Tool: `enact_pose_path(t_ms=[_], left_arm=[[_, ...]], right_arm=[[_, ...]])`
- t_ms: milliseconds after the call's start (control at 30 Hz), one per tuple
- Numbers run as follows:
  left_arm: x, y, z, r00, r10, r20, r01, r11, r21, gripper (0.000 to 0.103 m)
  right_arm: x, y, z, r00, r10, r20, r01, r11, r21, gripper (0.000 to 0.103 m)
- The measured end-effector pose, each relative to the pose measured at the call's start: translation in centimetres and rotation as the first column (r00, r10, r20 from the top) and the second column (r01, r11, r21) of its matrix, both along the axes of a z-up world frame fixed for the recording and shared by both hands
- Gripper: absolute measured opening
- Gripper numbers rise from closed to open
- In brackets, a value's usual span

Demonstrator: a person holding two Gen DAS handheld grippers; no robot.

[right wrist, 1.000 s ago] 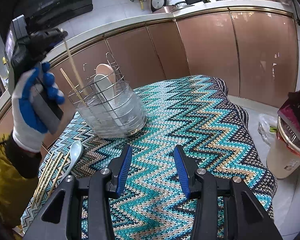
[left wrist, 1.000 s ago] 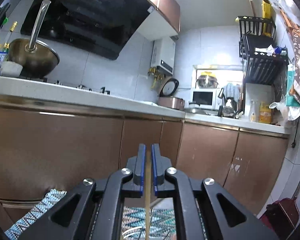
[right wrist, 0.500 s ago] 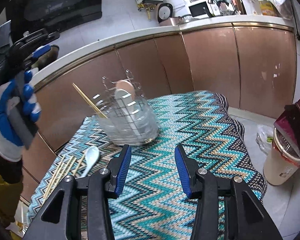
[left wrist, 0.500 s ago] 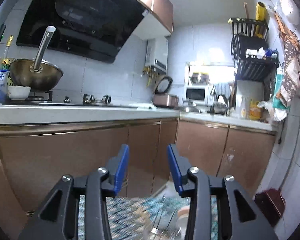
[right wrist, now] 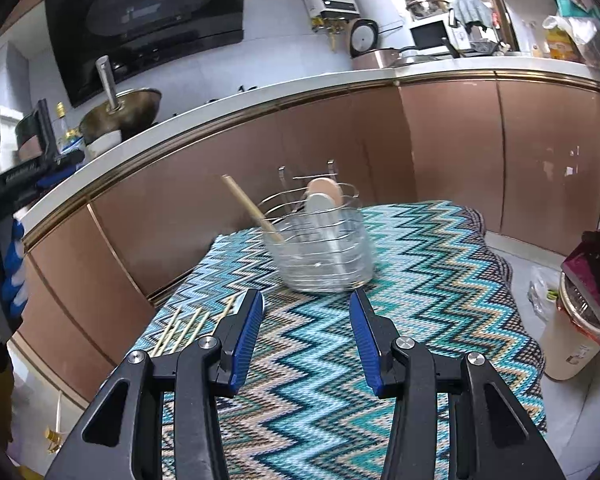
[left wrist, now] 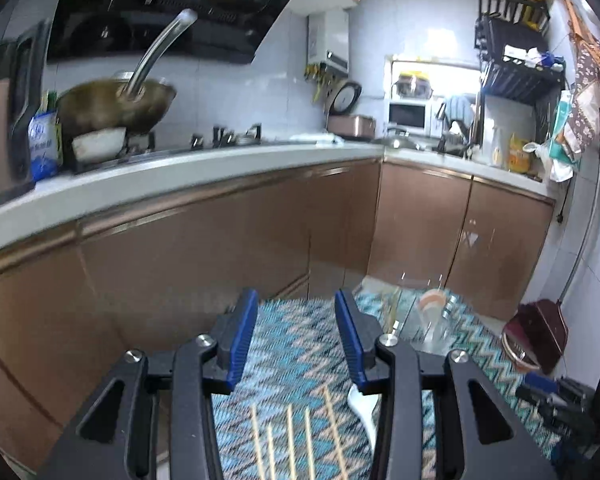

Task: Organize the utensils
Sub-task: 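Move the right gripper to the white spoon while the left gripper moves to the chopsticks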

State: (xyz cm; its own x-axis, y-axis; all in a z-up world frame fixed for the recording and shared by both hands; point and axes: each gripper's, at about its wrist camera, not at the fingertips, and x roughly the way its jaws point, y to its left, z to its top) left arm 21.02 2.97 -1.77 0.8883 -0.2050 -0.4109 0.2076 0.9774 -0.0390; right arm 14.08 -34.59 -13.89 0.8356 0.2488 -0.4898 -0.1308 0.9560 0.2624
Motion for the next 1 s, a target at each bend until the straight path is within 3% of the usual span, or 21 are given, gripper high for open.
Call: enact_pose_path(t_ms=[233, 333, 500, 667, 1000], left_arm=[[1.1, 3.0, -4.7, 0.977, -0.037, -0.208, 0.030, 0.999, -0.040, 0.038], [2.1, 3.5, -7.7, 0.948, -0.070, -0.310, 0.048, 0.996, -0.078, 0.038], [3.5, 4.1, -11.8, 0.902, -0.115, -0.417, 0.067, 0.989, -0.128, 0.038], [4.9, 3.6, -15.4, 0.853, -0.141, -0.502, 0.085, 0.987, -0.133, 0.038], [8.4, 3.3, -19.5, 0.792, -0.126, -0.598, 0.078, 0.991, -0.106, 0.037]], right_arm=[[-0.1, 2.1, 0.0, 0.999, 0.039, -0.034, -0.040, 0.999, -0.016, 0.045], [0.2, 2.7, -0.4, 0.997, 0.045, -0.058, -0.046, 0.999, -0.020, 0.045], [1.1, 3.3, -1.3, 0.994, 0.048, -0.097, -0.051, 0.998, -0.026, 0.045], [2.5, 4.1, -2.8, 0.988, 0.061, -0.143, -0.065, 0.998, -0.027, 0.045], [6.6, 6.2, -6.1, 0.965, 0.126, -0.229, -0.134, 0.991, -0.021, 0.045]])
